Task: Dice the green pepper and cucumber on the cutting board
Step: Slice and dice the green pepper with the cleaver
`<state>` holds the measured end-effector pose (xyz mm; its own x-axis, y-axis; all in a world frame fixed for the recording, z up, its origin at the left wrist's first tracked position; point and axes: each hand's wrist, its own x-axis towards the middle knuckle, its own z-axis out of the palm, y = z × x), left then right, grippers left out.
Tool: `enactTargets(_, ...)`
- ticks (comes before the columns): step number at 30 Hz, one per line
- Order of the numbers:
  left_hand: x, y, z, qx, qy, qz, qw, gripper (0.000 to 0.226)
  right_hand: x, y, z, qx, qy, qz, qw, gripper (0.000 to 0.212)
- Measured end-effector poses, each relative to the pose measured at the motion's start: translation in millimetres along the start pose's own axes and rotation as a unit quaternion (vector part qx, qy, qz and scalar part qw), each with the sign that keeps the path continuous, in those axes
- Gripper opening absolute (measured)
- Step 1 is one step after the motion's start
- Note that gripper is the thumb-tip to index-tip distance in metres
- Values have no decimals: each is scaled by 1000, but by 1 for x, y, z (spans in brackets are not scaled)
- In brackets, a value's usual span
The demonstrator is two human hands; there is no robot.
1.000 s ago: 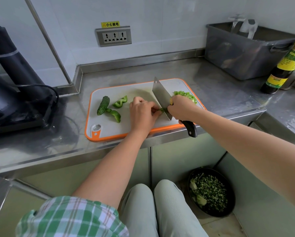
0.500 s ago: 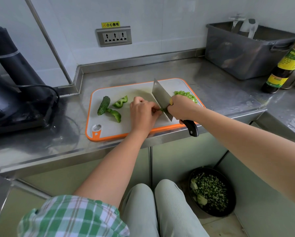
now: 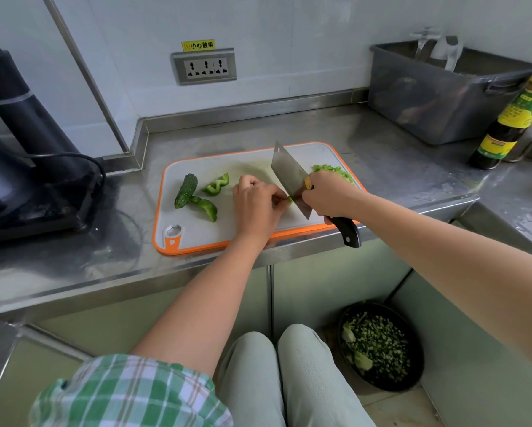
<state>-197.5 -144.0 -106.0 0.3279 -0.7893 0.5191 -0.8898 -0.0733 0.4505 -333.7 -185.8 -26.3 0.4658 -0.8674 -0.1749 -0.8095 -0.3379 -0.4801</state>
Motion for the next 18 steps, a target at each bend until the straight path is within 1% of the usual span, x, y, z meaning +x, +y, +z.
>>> enactTargets(5,-1,0,-1,-4,-4,1,1000,11,6,-1,8,12,3,9,1000,13)
enactTargets(9,-1,0,-2,-9,-7,5,1000,11,9,3,12,56,24,16,998,14)
enactTargets(12,-1,-1,-2,-8,-10,3,1000,11,7,6,7,73,35,18,997,9)
enactTargets(15,-2,-1,-1,-14,2,-5,1000,10,2,3,1,49,20,11,999,8)
enactTargets(18,-1,-1,0,2,1,-1,1000,6,-2,-2,0,9,-2,-4,1000,8)
